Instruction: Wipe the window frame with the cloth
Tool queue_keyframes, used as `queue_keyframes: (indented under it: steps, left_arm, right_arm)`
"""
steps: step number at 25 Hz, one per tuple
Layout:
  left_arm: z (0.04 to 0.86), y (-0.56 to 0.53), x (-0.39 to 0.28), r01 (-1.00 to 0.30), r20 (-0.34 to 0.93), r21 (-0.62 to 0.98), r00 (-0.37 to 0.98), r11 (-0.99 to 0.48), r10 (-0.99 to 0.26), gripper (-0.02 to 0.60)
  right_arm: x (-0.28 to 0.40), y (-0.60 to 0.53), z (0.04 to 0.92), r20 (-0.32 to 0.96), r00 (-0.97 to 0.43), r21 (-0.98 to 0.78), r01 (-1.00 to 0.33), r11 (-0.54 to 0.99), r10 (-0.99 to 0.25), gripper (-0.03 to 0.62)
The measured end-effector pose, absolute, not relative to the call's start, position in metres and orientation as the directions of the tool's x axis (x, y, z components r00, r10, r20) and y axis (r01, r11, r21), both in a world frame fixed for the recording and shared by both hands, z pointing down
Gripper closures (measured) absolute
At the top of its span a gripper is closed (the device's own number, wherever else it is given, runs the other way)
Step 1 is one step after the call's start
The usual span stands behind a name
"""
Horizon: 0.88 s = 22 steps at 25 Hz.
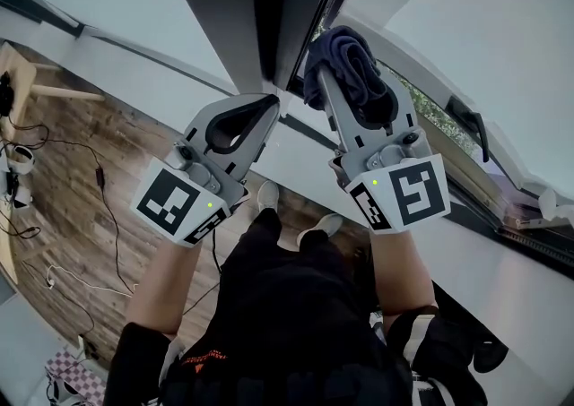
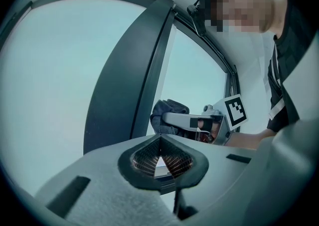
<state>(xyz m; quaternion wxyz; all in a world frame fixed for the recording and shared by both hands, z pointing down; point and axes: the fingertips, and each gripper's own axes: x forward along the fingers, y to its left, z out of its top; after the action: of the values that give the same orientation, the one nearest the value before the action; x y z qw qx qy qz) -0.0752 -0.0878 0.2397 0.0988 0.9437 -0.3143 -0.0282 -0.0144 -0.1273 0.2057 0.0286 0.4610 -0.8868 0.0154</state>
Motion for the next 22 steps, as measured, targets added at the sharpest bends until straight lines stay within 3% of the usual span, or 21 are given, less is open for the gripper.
queue_keyframes:
  steps: [22]
  left_arm:
    - [0.269, -0.089, -0.080, -0.581, 0.034, 0.249, 0.805, -0.775, -0.593, 0.563]
  right_arm:
    - [-0.026, -0.136, 0.224, 0.079, -0.573, 0.021, -0.817, 0.576, -0.816, 0.488]
